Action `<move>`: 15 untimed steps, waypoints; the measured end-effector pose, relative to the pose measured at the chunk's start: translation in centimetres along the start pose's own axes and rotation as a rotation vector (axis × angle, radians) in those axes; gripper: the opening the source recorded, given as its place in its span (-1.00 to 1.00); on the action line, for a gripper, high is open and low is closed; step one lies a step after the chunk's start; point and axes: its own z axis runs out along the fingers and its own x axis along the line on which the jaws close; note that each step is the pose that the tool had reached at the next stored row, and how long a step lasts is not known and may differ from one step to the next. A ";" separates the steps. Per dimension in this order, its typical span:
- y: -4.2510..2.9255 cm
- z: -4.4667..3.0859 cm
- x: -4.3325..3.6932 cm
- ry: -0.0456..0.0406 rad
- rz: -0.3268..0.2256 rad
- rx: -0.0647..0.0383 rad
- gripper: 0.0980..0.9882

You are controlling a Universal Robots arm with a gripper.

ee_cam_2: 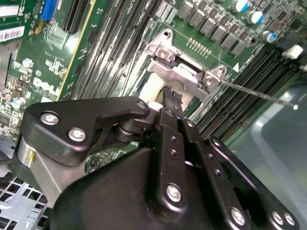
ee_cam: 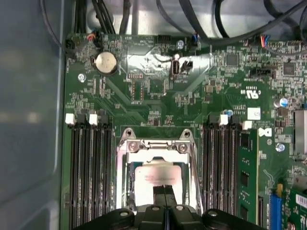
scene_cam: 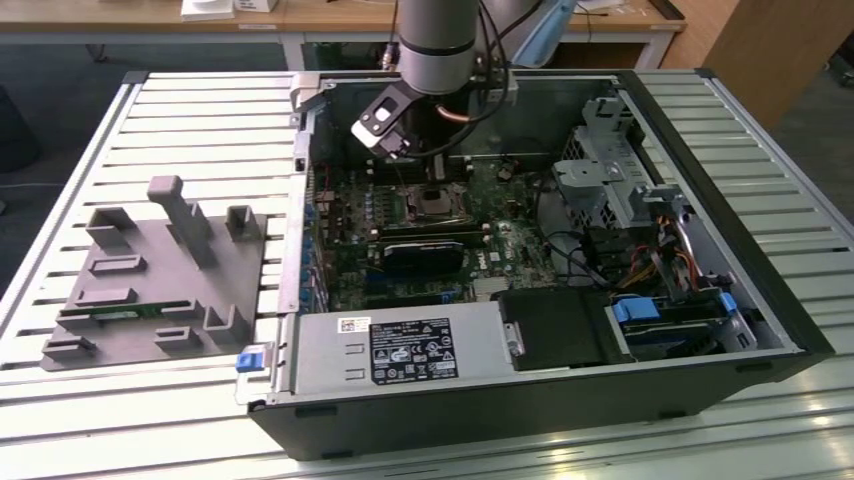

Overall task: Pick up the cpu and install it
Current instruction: 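Close the cpu cover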

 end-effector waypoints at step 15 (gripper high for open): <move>-1.48 1.23 0.03 0.0000 0.000 0.001 -0.98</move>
